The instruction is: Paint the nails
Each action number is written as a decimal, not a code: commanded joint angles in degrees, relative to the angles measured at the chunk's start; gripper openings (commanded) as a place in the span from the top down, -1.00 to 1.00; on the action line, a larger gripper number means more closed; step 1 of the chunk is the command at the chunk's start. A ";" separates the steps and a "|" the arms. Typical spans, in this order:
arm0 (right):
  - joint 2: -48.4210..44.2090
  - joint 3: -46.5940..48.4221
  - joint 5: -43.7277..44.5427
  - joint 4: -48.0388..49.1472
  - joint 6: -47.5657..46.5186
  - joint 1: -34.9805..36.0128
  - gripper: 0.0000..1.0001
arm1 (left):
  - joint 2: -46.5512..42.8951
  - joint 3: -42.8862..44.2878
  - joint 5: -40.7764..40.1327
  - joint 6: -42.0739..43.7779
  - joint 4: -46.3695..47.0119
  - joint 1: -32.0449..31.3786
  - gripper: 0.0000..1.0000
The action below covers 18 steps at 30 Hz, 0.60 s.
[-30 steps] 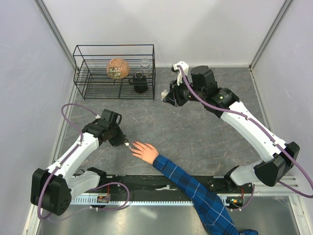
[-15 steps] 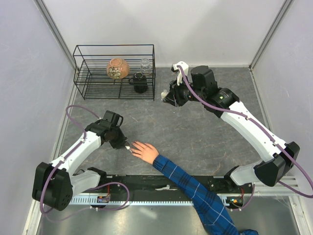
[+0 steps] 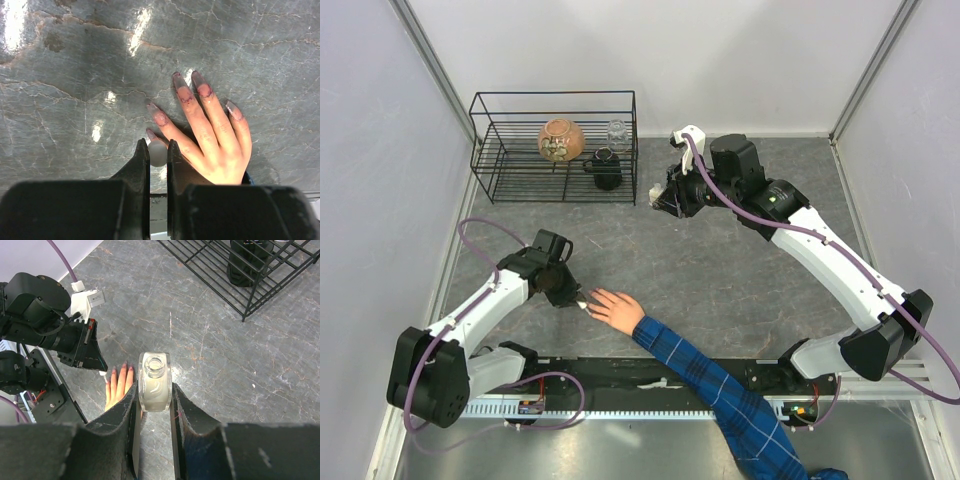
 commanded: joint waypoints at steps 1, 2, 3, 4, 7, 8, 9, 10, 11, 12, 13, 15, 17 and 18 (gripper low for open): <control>-0.90 1.25 -0.31 2.64 0.42 -0.17 1.00 | 0.02 -0.48 0.08 0.44 2.02 0.35 0.96; -0.90 1.25 -0.31 2.64 0.42 -0.08 1.00 | 0.02 -0.48 -0.01 0.35 2.02 0.34 0.96; -0.90 1.25 -0.22 2.55 0.42 -0.17 1.00 | 0.11 -0.48 0.08 0.44 2.02 0.43 0.96; -0.99 1.17 -0.22 2.64 0.42 -0.08 1.00 | 0.11 -0.65 -0.01 0.44 1.93 0.43 0.97; -0.99 1.08 -0.13 2.64 0.42 -0.08 1.00 | 0.11 -0.92 -0.27 0.00 2.10 0.34 0.96; -0.99 1.08 -0.13 2.64 0.42 -0.08 1.00 | 0.03 -1.27 -0.10 -0.17 2.28 0.34 0.97; -0.99 1.08 -0.22 2.73 0.51 -0.17 1.00 | 0.02 -1.36 -0.01 -0.26 2.63 0.34 0.96; -0.99 0.99 -0.22 2.73 0.51 -0.08 1.00 | 0.02 -1.36 -0.09 -0.35 2.72 0.34 0.96; -0.99 0.99 -0.22 2.82 0.51 -0.08 1.00 | 0.11 -1.27 -0.09 -0.35 2.72 0.34 0.97; -0.99 0.90 -0.22 2.73 0.51 -0.17 1.00 | 0.03 -1.18 -0.27 -0.35 2.72 0.34 0.97; -1.08 0.81 -0.22 2.82 0.51 -0.17 1.00 | 0.02 -1.18 -0.36 -0.35 2.72 0.43 0.97; -1.08 0.90 -0.13 2.82 0.51 -0.17 1.00 | 0.11 -1.01 -0.62 -0.35 2.63 0.34 0.97; -1.08 0.81 -0.13 2.82 0.51 -0.08 1.00 | 0.03 -0.92 -0.97 -0.35 2.72 0.43 0.96; -1.08 0.81 -0.13 2.82 0.51 -0.17 1.00 | 0.02 -0.83 -1.06 -0.35 2.63 0.43 0.97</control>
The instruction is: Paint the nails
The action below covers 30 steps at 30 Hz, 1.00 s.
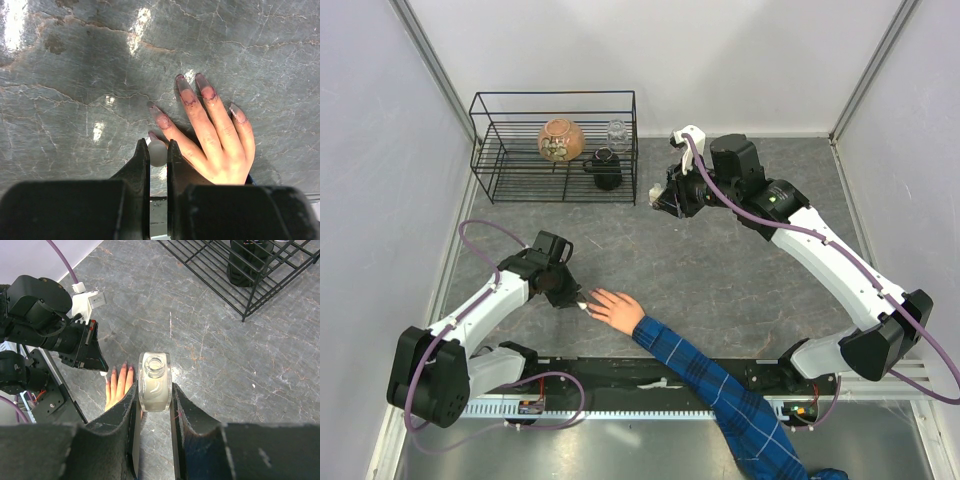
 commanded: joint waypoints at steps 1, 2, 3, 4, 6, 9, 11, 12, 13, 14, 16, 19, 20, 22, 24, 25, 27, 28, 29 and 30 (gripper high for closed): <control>-1.08 0.81 -0.13 2.82 0.51 -0.17 1.00 | -0.02 0.39 -1.10 -0.33 1.39 0.35 0.96; -1.16 0.90 -0.13 2.82 0.51 -0.17 1.00 | 0.07 0.39 -1.11 -0.33 1.30 0.34 0.96; -1.08 0.81 -0.13 2.90 0.51 -0.17 1.00 | 0.07 0.39 -1.19 -0.42 1.21 0.34 0.97; -1.08 0.81 -0.13 2.82 0.51 -0.17 1.00 | 0.16 0.39 -1.19 -0.42 1.30 0.34 0.96; -1.08 0.73 -0.05 2.82 0.42 -0.08 1.00 | 0.16 0.48 -1.28 -0.33 1.30 0.35 0.97; -0.99 0.81 -0.13 2.82 0.42 -0.08 1.00 | 0.24 0.48 -1.37 -0.33 1.21 0.43 0.97; -0.90 0.81 -0.13 2.90 0.42 -0.08 1.00 | 0.33 0.39 -1.46 -0.33 1.21 0.43 0.97; -0.90 0.81 -0.13 2.90 0.42 -0.17 1.00 | 0.42 0.48 -1.46 -0.24 1.30 0.43 0.96; -0.90 0.81 -0.13 2.99 0.42 -0.17 1.00 | 0.51 0.57 -1.63 -0.24 1.21 0.43 0.96; -0.82 0.90 -0.22 2.91 0.42 -0.08 1.00 | 0.60 0.48 -1.63 -0.24 1.21 0.43 0.96; -0.81 0.90 -0.13 2.99 0.34 -0.08 1.00 | 0.60 0.57 -1.72 -0.24 1.21 0.52 0.96; -0.64 0.99 -0.13 2.90 0.42 -0.08 1.00 | 0.77 0.74 -1.98 -0.24 1.12 0.43 0.96; -0.64 0.99 -0.13 2.90 0.34 -0.08 1.00 | 0.95 0.74 -1.98 -0.33 1.04 0.43 0.97; -0.64 0.99 -0.13 2.91 0.34 -0.08 1.00 | 1.04 0.83 -2.07 -0.33 1.12 0.43 0.96; -0.55 1.08 -0.13 2.91 0.42 -0.08 1.00 | 1.12 1.01 -2.25 -0.24 1.04 0.52 0.97; -0.55 1.08 -0.05 2.90 0.34 -0.08 1.00 | 1.30 1.10 -2.25 -0.07 1.04 0.61 0.97; -0.46 1.08 -0.13 2.90 0.25 -0.26 1.00 | 1.30 1.19 -2.42 -0.07 1.04 0.52 0.97; -0.46 1.08 -0.13 2.90 0.16 -0.17 1.00 | 1.39 1.36 -2.51 -0.07 1.04 0.52 0.97; -0.38 1.08 -0.13 2.90 0.25 -0.17 1.00 | 1.56 1.45 -2.51 0.02 0.95 0.52 0.97; -0.29 1.08 -0.22 2.90 0.33 -0.17 1.00 | 1.65 1.45 -2.69 0.11 1.04 0.61 0.96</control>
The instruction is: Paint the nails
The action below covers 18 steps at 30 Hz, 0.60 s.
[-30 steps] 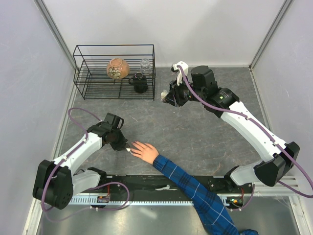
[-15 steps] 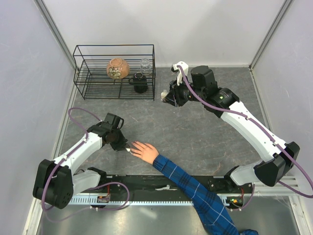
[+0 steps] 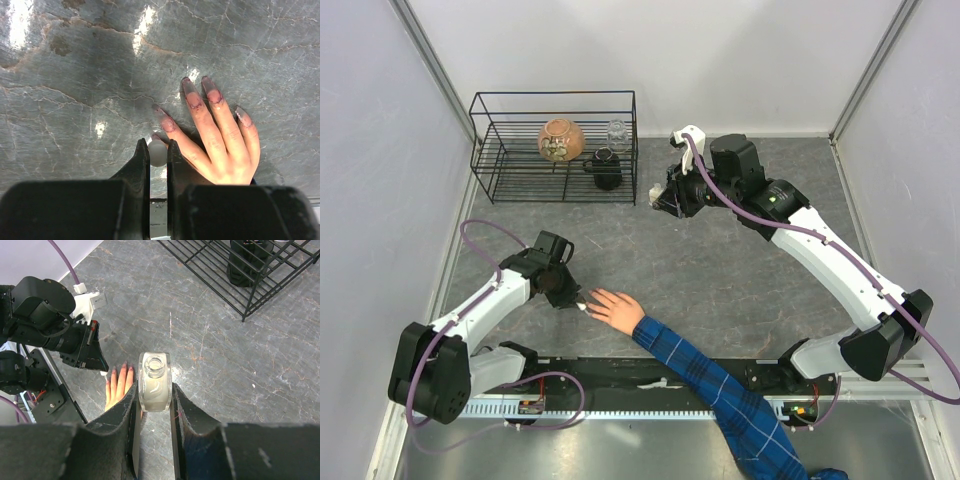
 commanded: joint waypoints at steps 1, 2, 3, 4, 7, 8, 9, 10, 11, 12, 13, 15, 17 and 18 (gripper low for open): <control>-0.29 1.08 -0.22 2.90 0.25 -0.17 1.00 | 0.41 1.62 -2.10 0.11 1.12 0.67 0.97; -0.20 1.08 -0.22 2.99 0.25 -0.17 1.00 | 0.58 1.71 -2.18 0.20 1.04 0.59 0.96; -0.20 1.16 -0.22 2.99 0.25 -0.26 1.00 | 0.49 1.80 -2.45 0.29 0.95 0.59 0.96; -0.11 1.17 -0.31 2.99 0.16 -0.17 1.00 | 0.58 1.97 -2.36 0.29 0.95 0.67 0.96; 0.06 1.17 -0.57 3.08 0.16 -0.43 1.00 | 0.84 2.24 -2.54 0.55 0.95 0.59 0.96; 0.06 1.17 -0.49 3.08 0.16 -0.43 1.00 | 0.93 2.33 -2.54 0.72 1.04 0.59 0.97; 0.15 1.25 -0.57 3.08 0.16 -0.43 1.00 | 1.19 2.41 -2.80 0.73 1.04 0.67 0.97; 0.24 1.25 -0.57 3.08 0.16 -0.43 1.00 | 1.28 2.41 -2.54 0.73 1.12 0.67 0.96; 0.33 1.34 -0.57 3.17 0.16 -0.61 1.00 | 1.28 2.41 -2.62 0.73 1.30 0.67 0.97; 0.33 1.34 -0.66 3.25 0.16 -0.52 1.00 | 1.37 2.50 -2.36 0.81 1.39 0.67 0.97; 0.42 1.34 -0.66 3.17 0.16 -0.52 1.00 | 1.55 2.59 -2.36 0.90 1.47 0.67 0.96; 0.42 1.34 -0.75 3.17 0.07 -0.61 1.00 | 1.64 2.94 -2.45 1.25 1.47 0.59 0.96; 0.50 1.34 -0.84 3.17 0.07 -0.78 1.00 | 1.72 3.29 -2.45 1.51 1.48 0.67 0.96; 0.50 1.34 -0.92 3.17 0.07 -0.70 1.00 | 1.72 3.47 -2.45 1.52 1.39 0.67 0.96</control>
